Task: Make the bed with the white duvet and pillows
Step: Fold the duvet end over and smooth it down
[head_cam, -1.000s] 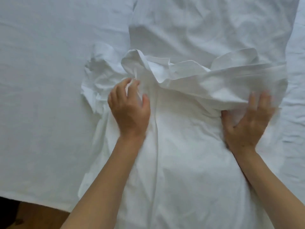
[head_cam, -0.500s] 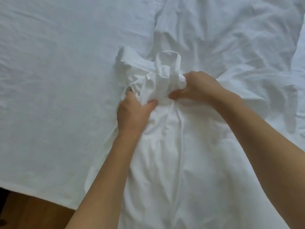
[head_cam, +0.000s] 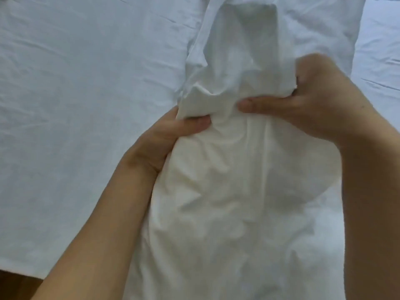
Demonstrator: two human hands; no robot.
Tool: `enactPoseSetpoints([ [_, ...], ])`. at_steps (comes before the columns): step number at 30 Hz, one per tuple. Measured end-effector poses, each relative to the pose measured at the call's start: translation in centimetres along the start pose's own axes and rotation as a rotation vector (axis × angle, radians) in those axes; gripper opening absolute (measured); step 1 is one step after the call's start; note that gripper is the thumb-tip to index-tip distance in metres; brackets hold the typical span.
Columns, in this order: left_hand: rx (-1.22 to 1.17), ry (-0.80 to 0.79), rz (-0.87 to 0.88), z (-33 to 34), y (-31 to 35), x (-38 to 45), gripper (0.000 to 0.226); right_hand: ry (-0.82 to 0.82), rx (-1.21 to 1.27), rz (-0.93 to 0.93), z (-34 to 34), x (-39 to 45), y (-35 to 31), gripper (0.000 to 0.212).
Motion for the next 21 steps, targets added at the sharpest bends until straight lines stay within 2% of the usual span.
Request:
enactPoseSetpoints([
  [2,0.097,0.125,-0.100,-3.4,-0.7,3.0,0.057,0.262,-0.301,0.059,0.6,4.0,1.8,0.040],
  [3,0.267,0.228,-0.153,-4.8,-1.0,4.1,0.062,0.302,-0.432,0.093,1.5,5.8,2.8,0.050],
  [5,0.624,0.499,-0.236,-6.8,-1.6,5.3,0.063,0.217,-0.566,0.209,3.3,7.7,6.4,0.078],
  [7,0.683,0.678,-0.207,-7.0,-2.1,5.7,0.069,0.300,-0.615,0.249,3.5,6.8,9.3,0.078],
  [10,0.680,0.675,-0.131,-6.4,-2.3,6.9,0.086,0.542,-0.537,0.134,3.2,2.8,11.4,0.059],
  [12,0.711,0.630,-0.154,-6.0,-2.4,8.3,0.096,0.564,-0.532,0.028,3.9,0.2,12.8,0.050],
  [14,0.917,0.643,-0.248,-6.0,-2.0,9.6,0.083,0.467,-0.592,-0.082,4.9,-1.9,14.5,0.047],
  [15,1.035,0.703,-0.249,-6.3,-1.8,10.1,0.063,0.387,-0.620,-0.114,5.3,-2.5,15.5,0.047],
  [16,1.098,0.785,-0.175,-6.8,-1.4,10.6,0.039,0.307,-0.637,-0.111,5.6,-2.7,16.9,0.050],
  [18,1.047,0.889,0.054,-8.1,-0.8,11.1,0.010,0.195,-0.648,0.040,5.3,-2.1,20.3,0.057],
  [19,1.035,0.904,0.122,-9.1,-0.6,11.3,0.004,0.174,-0.627,0.163,4.8,-1.4,22.0,0.061],
  [21,1.125,0.885,0.127,-10.7,-1.1,11.9,0.009,0.164,-0.549,0.392,3.0,-0.1,25.2,0.069],
])
Point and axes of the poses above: each hand's wrist, its own x-axis towards the middle knuckle, its own z-axis out of the palm, y = z × x, the point moved 3 cm from there along x, towards the middle knuckle, and after that the axes turned 12 degrees about -y, right-handed, at the moved point
